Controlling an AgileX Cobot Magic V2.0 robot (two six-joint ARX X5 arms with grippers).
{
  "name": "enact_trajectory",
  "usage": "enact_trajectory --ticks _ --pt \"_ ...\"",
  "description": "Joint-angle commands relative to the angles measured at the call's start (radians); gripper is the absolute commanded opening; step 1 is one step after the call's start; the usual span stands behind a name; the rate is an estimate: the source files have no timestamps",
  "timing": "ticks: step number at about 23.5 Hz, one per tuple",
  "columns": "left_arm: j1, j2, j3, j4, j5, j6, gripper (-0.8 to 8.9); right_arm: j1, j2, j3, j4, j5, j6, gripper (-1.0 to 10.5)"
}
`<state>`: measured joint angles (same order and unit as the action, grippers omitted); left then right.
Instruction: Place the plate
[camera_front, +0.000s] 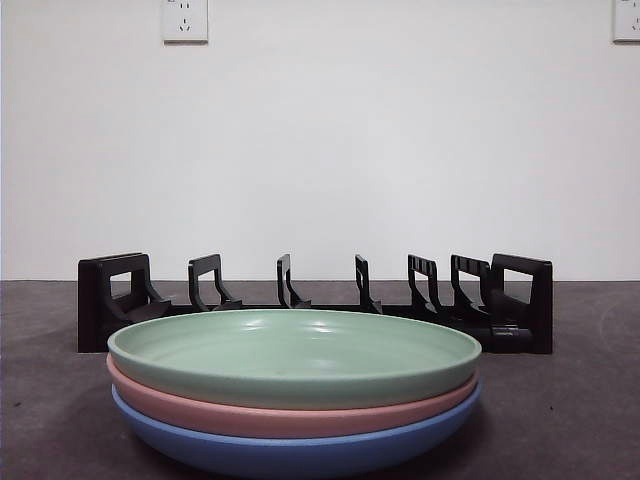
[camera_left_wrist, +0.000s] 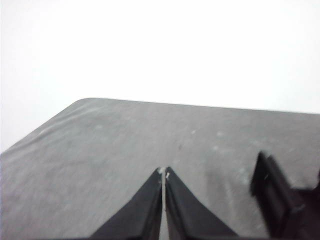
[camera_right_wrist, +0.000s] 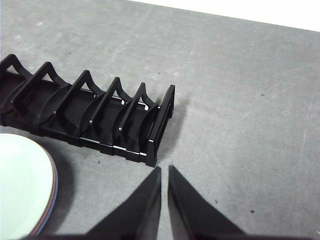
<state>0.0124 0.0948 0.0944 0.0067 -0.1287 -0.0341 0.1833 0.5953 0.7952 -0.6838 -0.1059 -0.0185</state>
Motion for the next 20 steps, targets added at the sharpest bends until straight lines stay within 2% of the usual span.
enact_trajectory --ticks 1,7,20 --pt "0.009 -0.07 -0.061 0.023 -0.002 0.022 0.08 0.005 0.003 0.009 0.01 0.001 0.011 0.2" --pt "0.007 -0.092 -0.082 -0.028 0.003 -0.013 0.08 0.005 0.003 0.01 0.011 0.001 0.011 0.2" --pt "0.007 -0.09 -0.081 -0.029 0.003 -0.011 0.08 0.005 0.003 0.01 0.011 0.001 0.011 0.2"
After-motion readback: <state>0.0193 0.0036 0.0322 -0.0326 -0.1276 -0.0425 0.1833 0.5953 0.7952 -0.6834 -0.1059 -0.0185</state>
